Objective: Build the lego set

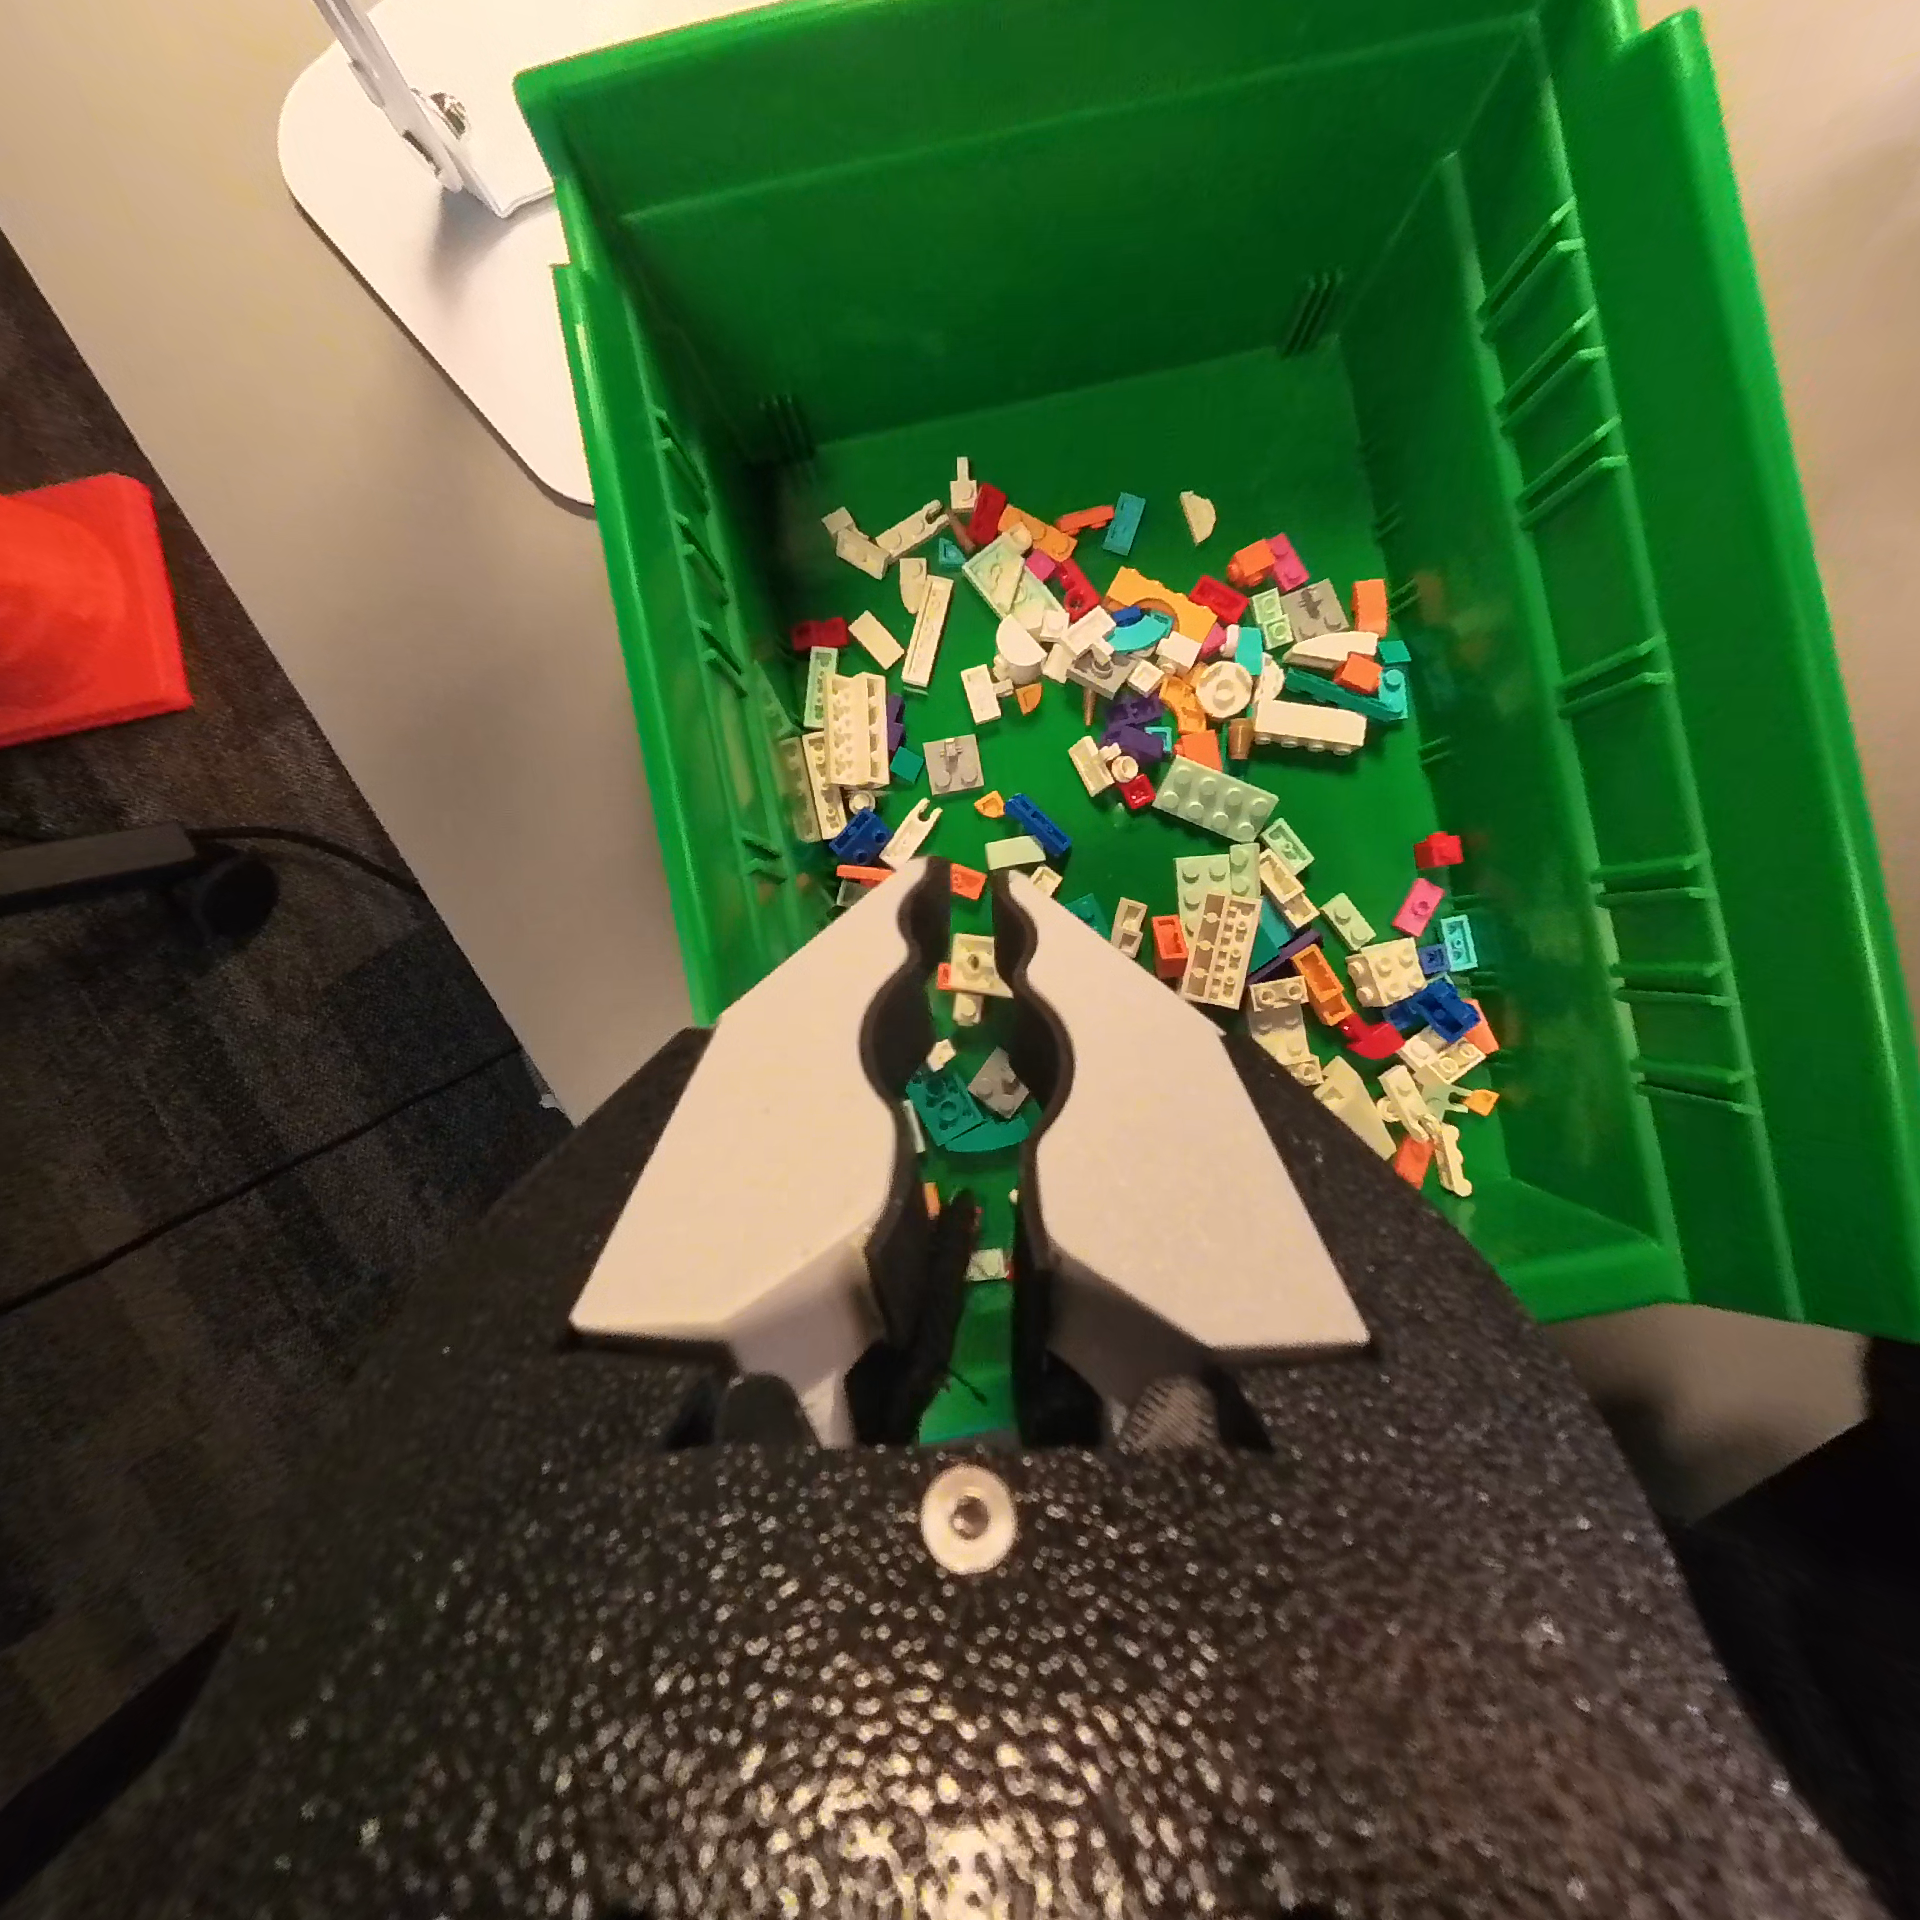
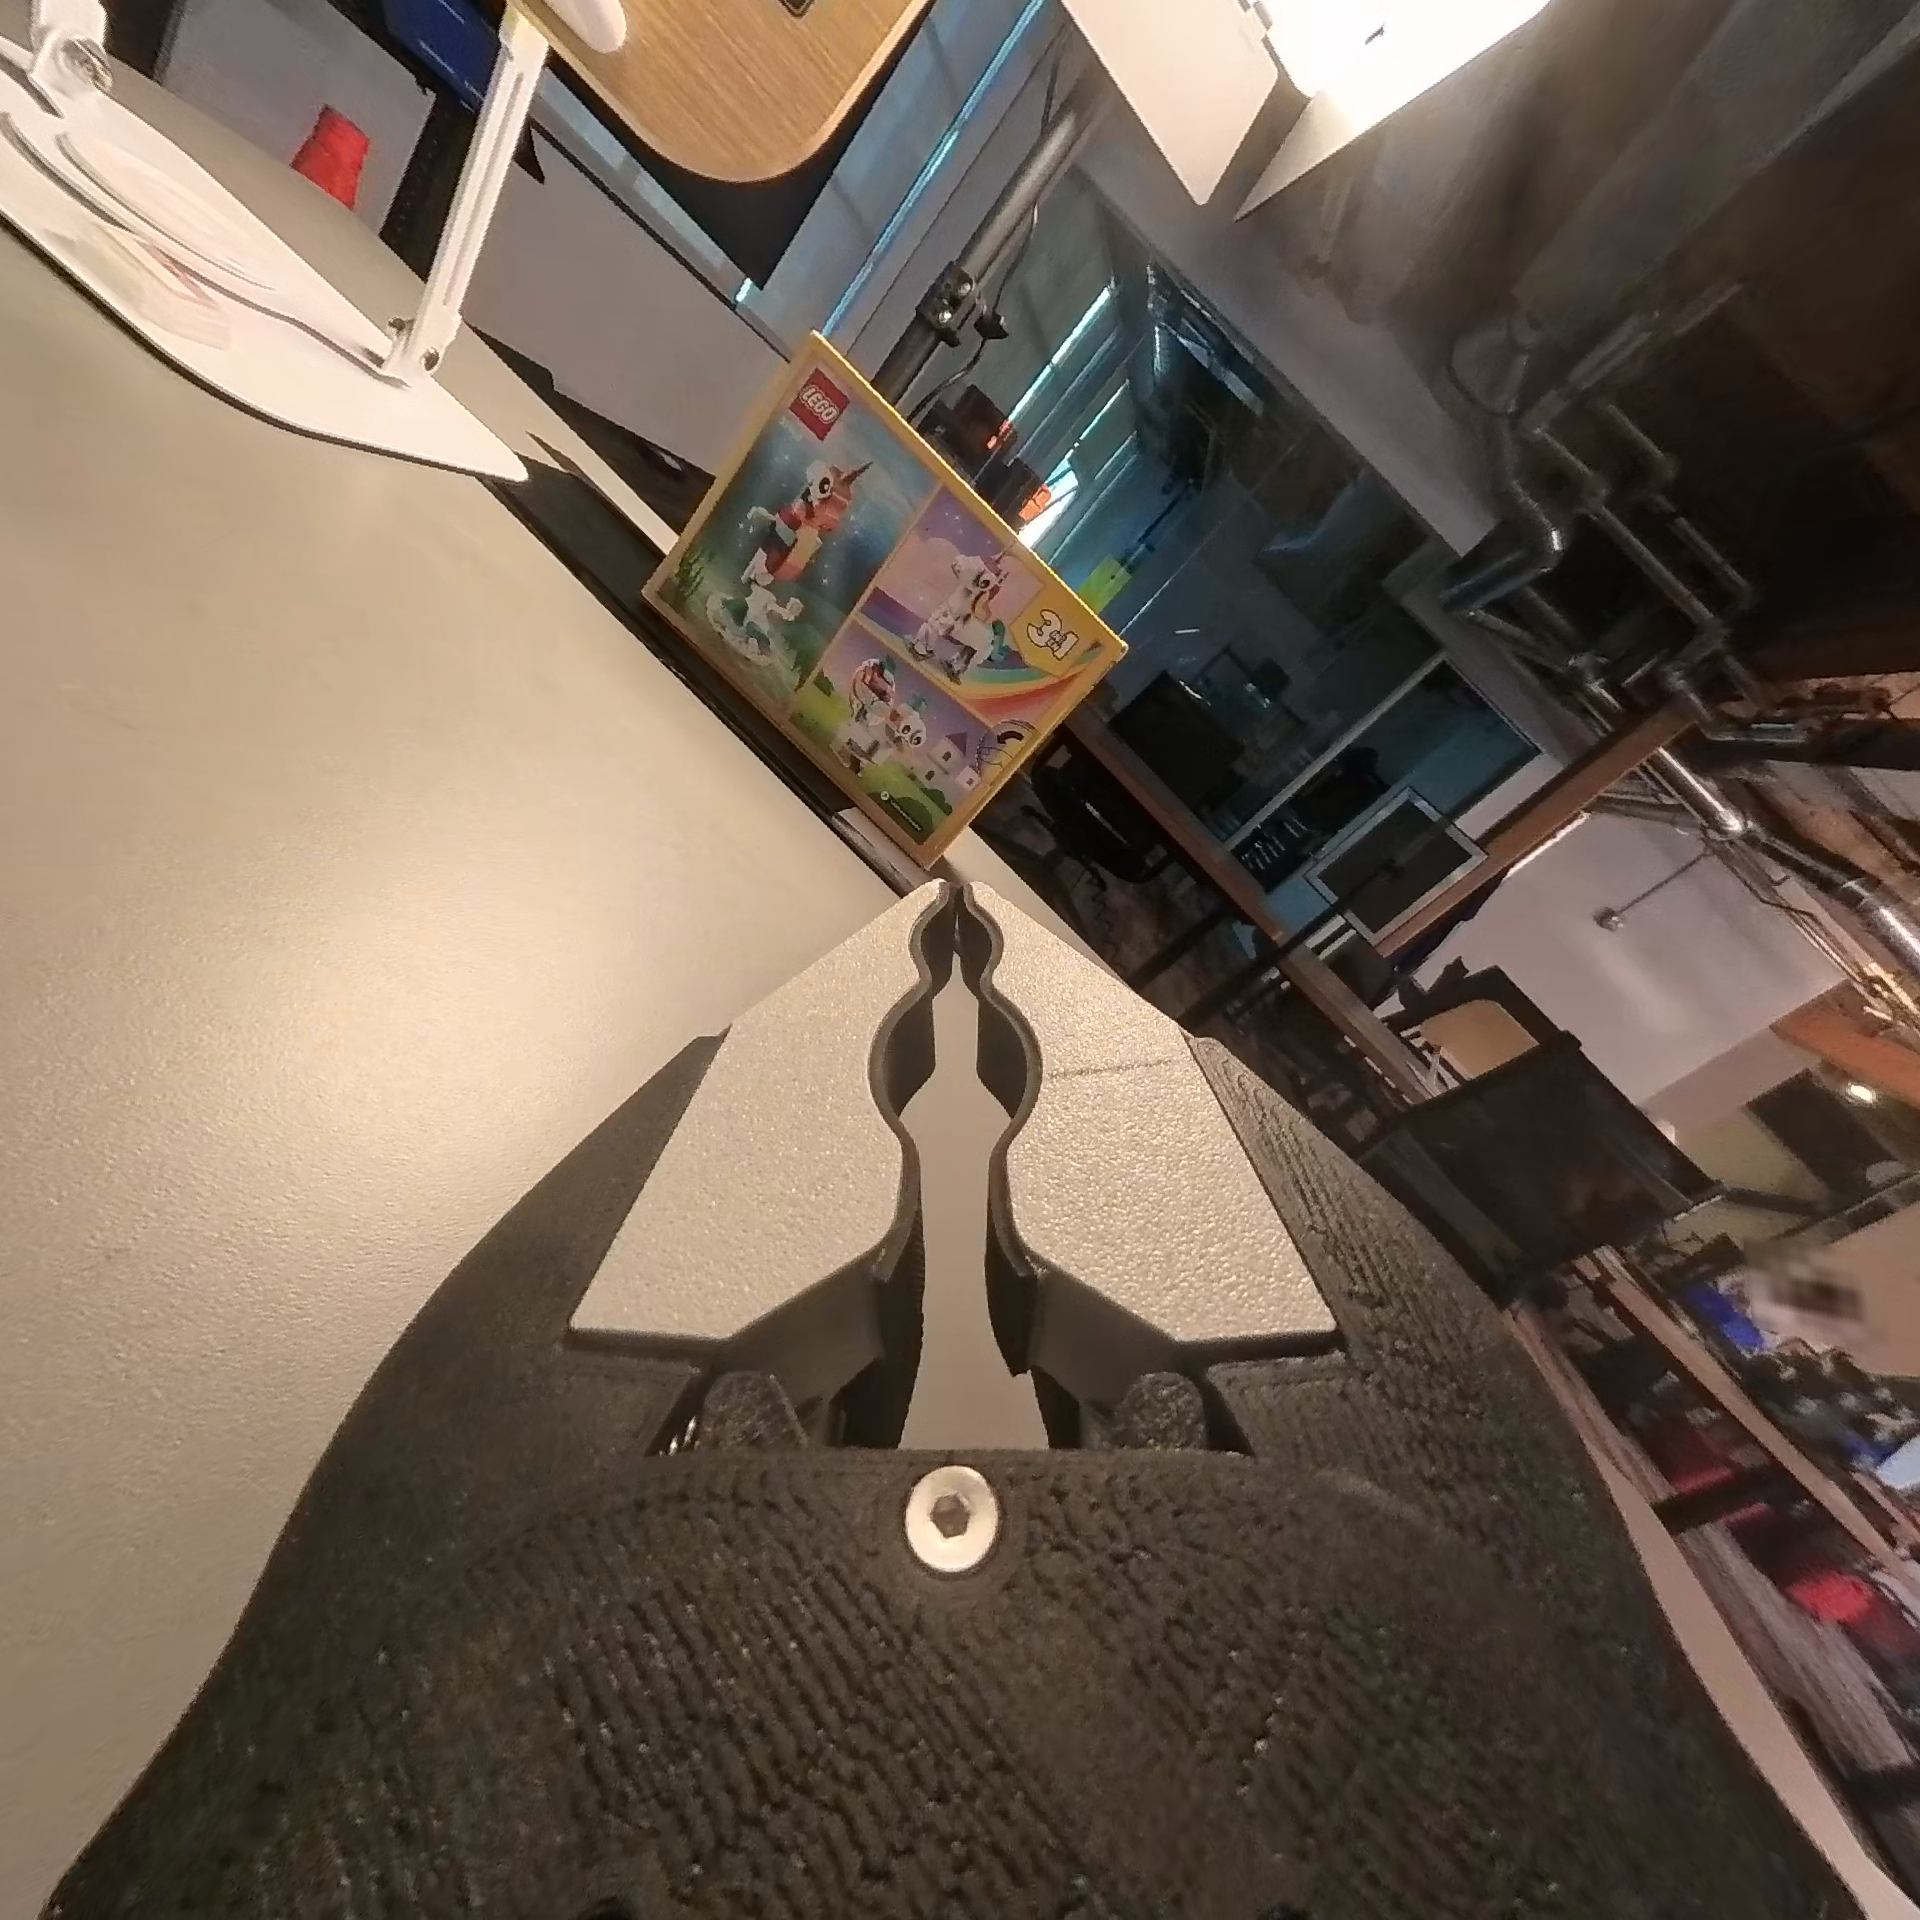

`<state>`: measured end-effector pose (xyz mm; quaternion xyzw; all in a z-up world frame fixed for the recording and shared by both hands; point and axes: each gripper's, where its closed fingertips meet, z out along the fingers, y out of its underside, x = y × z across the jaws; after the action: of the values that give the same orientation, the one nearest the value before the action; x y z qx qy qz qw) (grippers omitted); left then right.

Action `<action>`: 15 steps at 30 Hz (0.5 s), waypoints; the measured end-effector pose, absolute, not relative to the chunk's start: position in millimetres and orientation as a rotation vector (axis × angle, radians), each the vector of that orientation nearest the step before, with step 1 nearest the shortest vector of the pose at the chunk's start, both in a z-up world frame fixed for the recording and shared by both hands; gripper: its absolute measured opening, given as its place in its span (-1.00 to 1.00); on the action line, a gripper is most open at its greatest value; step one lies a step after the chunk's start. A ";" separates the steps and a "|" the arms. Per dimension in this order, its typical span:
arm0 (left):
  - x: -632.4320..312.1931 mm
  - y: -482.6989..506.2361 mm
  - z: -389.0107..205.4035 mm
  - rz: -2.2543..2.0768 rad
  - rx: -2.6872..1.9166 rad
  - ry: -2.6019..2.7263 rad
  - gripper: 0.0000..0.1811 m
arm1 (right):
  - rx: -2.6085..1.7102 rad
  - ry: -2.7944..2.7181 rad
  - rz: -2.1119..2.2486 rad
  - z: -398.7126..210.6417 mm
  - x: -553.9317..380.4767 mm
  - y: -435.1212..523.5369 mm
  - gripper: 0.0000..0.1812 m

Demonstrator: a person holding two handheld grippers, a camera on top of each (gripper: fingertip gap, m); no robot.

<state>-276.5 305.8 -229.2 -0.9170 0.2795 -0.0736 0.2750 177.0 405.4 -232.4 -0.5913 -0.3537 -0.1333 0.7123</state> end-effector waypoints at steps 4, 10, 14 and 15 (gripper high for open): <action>-274.3 304.7 -229.7 -0.203 -2.465 0.767 -0.95 | -1.310 -0.783 -0.294 -232.1 177.1 405.2 -1.00; -272.2 298.5 -233.0 -0.252 -2.492 0.769 -0.96 | -1.307 -0.792 -0.293 -232.4 175.7 404.7 -1.00; -271.8 297.5 -231.9 -0.258 -2.490 0.767 -0.96 | -1.306 -0.790 -0.292 -232.2 175.9 404.7 -1.00; -271.9 297.5 -231.6 -0.256 -2.488 0.768 -0.96 | -1.306 -0.790 -0.293 -232.1 175.9 404.8 -1.00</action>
<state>-271.9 297.5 -231.6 -0.9183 0.2836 -0.0945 0.2596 175.9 404.8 -232.1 -0.5892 -0.3564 -0.1323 0.7129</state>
